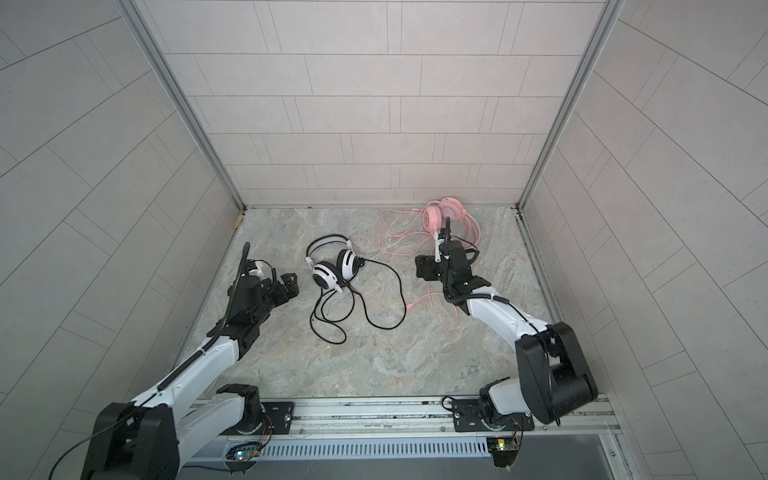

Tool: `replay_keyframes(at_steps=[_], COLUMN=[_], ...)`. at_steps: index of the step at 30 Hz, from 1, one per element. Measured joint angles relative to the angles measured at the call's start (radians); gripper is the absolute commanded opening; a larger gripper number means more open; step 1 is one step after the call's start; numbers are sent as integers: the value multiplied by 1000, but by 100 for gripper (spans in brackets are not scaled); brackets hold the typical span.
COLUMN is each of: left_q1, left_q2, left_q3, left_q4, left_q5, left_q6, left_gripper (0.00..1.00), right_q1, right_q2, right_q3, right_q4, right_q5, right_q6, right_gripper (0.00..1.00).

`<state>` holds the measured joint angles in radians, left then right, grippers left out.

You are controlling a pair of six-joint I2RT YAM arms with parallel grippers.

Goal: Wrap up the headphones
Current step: 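Reach both grippers toward the white-and-black headset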

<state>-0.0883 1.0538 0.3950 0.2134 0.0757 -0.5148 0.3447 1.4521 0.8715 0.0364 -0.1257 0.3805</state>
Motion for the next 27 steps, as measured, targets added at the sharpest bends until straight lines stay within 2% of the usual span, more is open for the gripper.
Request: replay_keyframes(at_steps=[3,7,11,19,21,24,27], left_q1=[0,0,0,0,0,0,0], left_q2=[43,45,39,-7,-14,-17,-17], left_q3=[0,0,-11,-29,-31,-32,-35], left_q4=[7,20,50,60,61,62,63], left_q5=[39,67,63,37,33,32,32], left_q6=[-20,-33,-50,-55,-55,-55,-56], left_gripper=[97,97,97,97,97,97,97], right_q1=[74,146,199,284,297,309,317], right_q2=[131,329,498,740,790,858,912], right_q3=[165,450,698,1071,1158,1279,1387], right_q4=[-145,-330,-462,-639,-676,-745,-815], right_q5=[-43,-107,-125,-131,-134,-116,-84], right_q6=[14,43,76,114,119,116,116], right_gripper=[82,71,71,71,75,87,89])
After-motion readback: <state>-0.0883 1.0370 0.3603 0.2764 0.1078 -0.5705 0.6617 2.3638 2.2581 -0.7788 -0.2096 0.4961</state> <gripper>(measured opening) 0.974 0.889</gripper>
